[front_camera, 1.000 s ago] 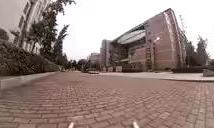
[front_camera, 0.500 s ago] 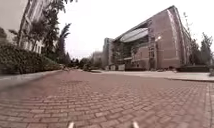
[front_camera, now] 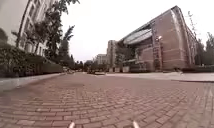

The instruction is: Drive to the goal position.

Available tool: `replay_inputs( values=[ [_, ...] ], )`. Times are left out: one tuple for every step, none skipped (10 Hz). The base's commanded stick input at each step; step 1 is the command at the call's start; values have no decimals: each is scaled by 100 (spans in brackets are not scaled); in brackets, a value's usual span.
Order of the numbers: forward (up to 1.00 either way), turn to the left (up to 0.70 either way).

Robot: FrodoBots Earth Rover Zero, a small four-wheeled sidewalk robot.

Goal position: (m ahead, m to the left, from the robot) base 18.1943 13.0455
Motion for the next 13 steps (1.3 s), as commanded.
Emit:
replay_inputs(
  values=[
    [70,14],
    [70,14],
    [70,14],
    [70,14],
    [70,14],
    [70,14],
    [70,14],
    [70,14],
    [70,14],
    [70,14],
    [70,14],
    [70,14],
    [70,14]
  ],
)
